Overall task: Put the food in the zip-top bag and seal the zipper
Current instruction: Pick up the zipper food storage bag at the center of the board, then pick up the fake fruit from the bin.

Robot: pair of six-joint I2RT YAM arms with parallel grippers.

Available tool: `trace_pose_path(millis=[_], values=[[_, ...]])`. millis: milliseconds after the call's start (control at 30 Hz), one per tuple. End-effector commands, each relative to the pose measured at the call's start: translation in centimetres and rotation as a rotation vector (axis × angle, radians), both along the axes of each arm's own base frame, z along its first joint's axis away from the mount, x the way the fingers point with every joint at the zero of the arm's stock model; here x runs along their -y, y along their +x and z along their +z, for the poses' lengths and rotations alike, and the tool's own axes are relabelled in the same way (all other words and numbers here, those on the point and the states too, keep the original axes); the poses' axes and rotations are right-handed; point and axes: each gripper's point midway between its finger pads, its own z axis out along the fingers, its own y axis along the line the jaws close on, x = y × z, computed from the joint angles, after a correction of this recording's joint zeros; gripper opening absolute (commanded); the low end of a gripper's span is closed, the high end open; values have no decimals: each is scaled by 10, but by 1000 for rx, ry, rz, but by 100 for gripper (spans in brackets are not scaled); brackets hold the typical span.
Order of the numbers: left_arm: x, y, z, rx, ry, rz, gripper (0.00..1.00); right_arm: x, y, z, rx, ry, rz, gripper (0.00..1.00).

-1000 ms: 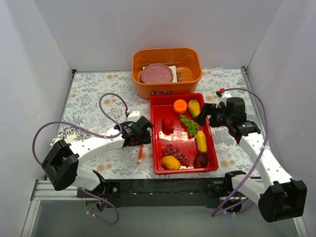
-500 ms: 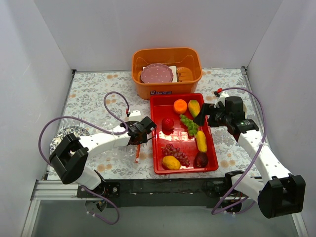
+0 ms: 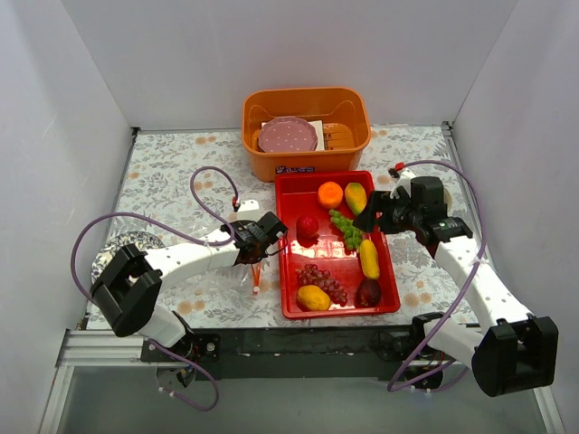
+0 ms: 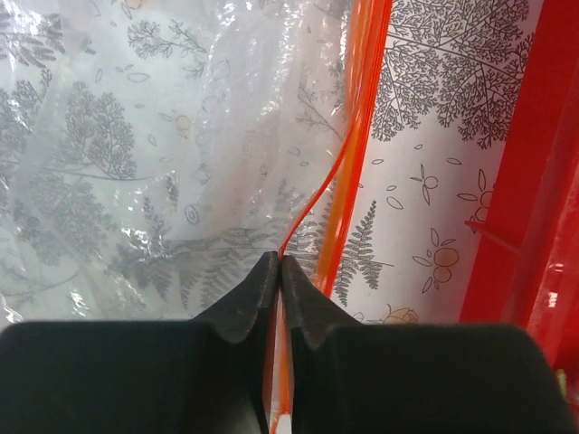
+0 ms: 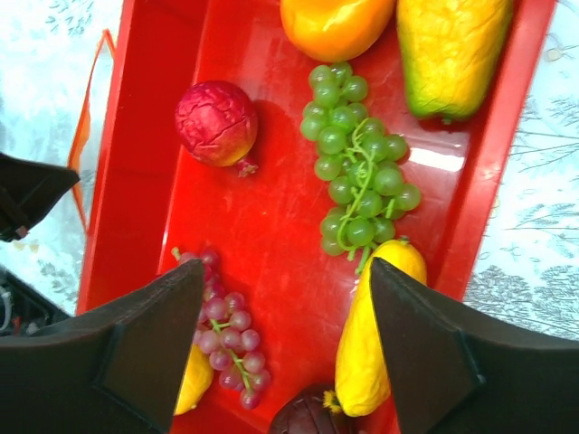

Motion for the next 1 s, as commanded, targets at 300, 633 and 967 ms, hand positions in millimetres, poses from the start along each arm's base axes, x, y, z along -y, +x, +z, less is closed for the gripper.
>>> trace_pose_path(millis=[300, 633, 967], values=[[16, 9, 56, 106, -134, -28, 0, -54, -50, -23, -76, -141, 308, 82], [5, -11, 71, 106, -184, -84, 0, -74, -54, -37, -82, -155, 340, 81], [3, -22, 85, 127, -235, -146, 0, -39, 12, -61, -66, -516, 187, 79]])
